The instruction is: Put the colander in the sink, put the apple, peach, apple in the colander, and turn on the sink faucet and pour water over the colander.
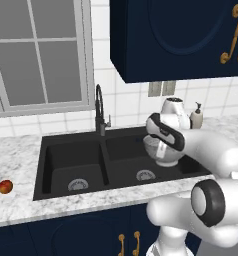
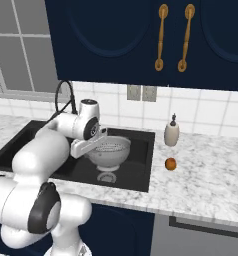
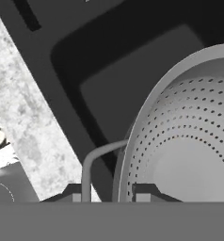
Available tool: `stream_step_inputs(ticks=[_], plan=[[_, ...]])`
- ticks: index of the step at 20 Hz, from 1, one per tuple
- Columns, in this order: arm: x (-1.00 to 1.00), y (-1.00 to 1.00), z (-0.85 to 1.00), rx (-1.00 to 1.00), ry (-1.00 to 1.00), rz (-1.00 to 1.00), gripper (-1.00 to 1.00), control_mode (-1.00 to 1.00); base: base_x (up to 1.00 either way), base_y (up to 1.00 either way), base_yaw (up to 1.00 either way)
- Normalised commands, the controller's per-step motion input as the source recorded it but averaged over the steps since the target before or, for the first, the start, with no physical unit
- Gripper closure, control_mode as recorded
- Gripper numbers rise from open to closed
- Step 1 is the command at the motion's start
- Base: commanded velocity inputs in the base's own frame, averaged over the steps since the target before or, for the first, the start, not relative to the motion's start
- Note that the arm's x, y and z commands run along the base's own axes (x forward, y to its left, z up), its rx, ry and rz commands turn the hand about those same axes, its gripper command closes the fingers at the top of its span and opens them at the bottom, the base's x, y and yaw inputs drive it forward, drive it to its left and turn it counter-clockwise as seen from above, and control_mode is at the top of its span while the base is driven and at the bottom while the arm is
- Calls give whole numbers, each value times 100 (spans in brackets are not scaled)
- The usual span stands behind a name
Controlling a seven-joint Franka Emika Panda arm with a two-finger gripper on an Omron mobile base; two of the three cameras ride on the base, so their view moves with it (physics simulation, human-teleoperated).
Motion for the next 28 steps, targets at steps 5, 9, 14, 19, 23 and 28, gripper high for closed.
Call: stream_step_inputs(ticks=[5,9,14,19,23,28], plan=[[-8,99,-3,0,-5,26,100,-100,0,0,0],[-18,88,0,0,-11,21,100,-100,0,0,0],[-8,94,0,0,-2,18,100,-100,0,0,0],[0,87,0,0,0,19,100,-100,0,0,0],[0,73,0,0,0,17,100,-100,0,0,0],[14,59,0,0,0,9,100,-100,0,0,0]])
